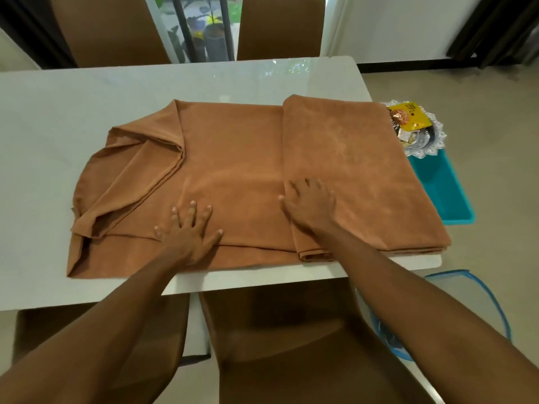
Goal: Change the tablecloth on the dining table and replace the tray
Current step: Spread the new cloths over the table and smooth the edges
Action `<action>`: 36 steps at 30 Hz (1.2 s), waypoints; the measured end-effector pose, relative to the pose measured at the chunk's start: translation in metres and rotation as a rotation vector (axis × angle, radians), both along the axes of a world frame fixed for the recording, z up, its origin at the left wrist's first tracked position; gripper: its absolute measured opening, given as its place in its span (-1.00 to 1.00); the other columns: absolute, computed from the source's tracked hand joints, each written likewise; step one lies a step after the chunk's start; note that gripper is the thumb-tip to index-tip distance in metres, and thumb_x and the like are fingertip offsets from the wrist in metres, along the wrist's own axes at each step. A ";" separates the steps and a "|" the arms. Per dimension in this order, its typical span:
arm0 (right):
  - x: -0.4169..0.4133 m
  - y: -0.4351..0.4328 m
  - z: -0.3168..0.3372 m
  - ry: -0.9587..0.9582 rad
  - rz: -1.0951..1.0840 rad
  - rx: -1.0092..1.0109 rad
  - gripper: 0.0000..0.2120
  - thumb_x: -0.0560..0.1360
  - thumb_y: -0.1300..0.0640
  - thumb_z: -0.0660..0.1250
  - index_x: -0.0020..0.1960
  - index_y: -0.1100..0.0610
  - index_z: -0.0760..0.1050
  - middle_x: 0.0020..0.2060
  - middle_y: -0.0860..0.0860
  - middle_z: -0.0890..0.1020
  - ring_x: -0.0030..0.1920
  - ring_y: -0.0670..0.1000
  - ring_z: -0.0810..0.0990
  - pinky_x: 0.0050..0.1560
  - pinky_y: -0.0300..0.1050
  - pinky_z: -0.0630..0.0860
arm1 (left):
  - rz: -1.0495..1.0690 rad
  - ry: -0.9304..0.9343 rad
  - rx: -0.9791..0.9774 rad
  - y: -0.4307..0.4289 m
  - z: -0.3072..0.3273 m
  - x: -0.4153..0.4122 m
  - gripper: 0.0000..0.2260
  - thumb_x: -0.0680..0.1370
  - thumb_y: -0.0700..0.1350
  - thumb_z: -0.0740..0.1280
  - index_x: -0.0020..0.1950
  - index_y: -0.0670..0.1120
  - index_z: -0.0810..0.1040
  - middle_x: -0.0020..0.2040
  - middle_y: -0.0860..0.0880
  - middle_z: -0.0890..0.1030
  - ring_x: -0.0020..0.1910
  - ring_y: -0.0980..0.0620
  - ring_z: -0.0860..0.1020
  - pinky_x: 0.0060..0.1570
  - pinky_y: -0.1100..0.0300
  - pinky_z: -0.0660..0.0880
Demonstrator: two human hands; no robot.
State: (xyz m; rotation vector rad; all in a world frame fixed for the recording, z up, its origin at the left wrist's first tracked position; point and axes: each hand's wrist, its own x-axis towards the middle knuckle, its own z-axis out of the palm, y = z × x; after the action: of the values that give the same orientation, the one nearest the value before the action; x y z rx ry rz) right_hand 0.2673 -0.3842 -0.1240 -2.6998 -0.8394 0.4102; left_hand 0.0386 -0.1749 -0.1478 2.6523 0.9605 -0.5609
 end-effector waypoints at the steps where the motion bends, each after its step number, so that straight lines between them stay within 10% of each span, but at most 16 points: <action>1: -0.009 0.012 -0.007 0.026 0.029 -0.052 -0.32 0.49 -0.42 0.13 0.53 -0.16 0.28 0.57 0.10 0.23 0.57 0.24 0.14 0.50 0.39 0.08 | -0.005 0.010 0.009 0.002 -0.001 -0.004 -0.33 0.51 0.49 -0.13 0.54 0.33 -0.30 0.61 0.07 -0.30 0.58 -0.23 -0.26 0.38 -0.48 -0.15; 11: -0.100 0.114 -0.017 0.099 0.353 0.004 -0.24 0.48 -0.45 0.17 0.59 -0.17 0.20 0.66 0.07 -0.07 0.64 0.13 -0.15 0.57 0.19 -0.17 | 0.151 0.079 0.057 0.075 -0.003 -0.107 -0.44 0.60 0.32 -0.08 0.54 0.36 -0.26 0.61 0.13 -0.26 0.59 -0.17 -0.21 0.40 -0.45 -0.08; 18: -0.140 0.159 -0.013 0.089 0.344 0.230 -0.29 0.55 -0.32 0.18 0.61 -0.07 0.12 0.61 0.05 0.14 0.61 0.10 0.05 0.59 0.27 -0.08 | 0.415 0.242 -0.001 0.141 0.010 -0.152 -0.29 0.55 0.23 0.15 0.61 0.11 -0.09 0.63 -0.13 -0.11 0.57 -0.33 -0.06 0.48 -0.32 0.02; 25: -0.091 0.113 -0.043 -0.046 0.378 0.167 -0.41 0.60 -0.33 0.07 0.50 -0.03 0.36 0.56 0.04 0.31 0.54 0.13 0.24 0.57 0.19 0.02 | 0.161 -0.110 0.052 0.080 0.013 -0.061 -0.41 0.61 0.24 0.10 0.60 0.24 -0.04 0.64 0.01 -0.13 0.60 -0.18 -0.18 0.45 -0.37 -0.13; 36: 0.063 -0.009 -0.044 -0.213 0.187 0.040 -0.39 0.59 -0.26 0.14 0.46 0.12 0.42 0.45 0.23 0.42 0.42 0.27 0.39 0.49 0.07 0.19 | 0.204 -0.061 0.040 0.062 -0.013 -0.026 -0.38 0.55 0.44 -0.15 0.57 0.31 -0.21 0.62 0.04 -0.28 0.58 -0.17 -0.30 0.40 -0.42 -0.28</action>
State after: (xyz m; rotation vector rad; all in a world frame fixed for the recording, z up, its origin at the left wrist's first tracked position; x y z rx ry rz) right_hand 0.3300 -0.3929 -0.1685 -2.6705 -1.1510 0.1428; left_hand 0.0124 -0.1129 -0.1607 2.5479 1.2175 -0.4163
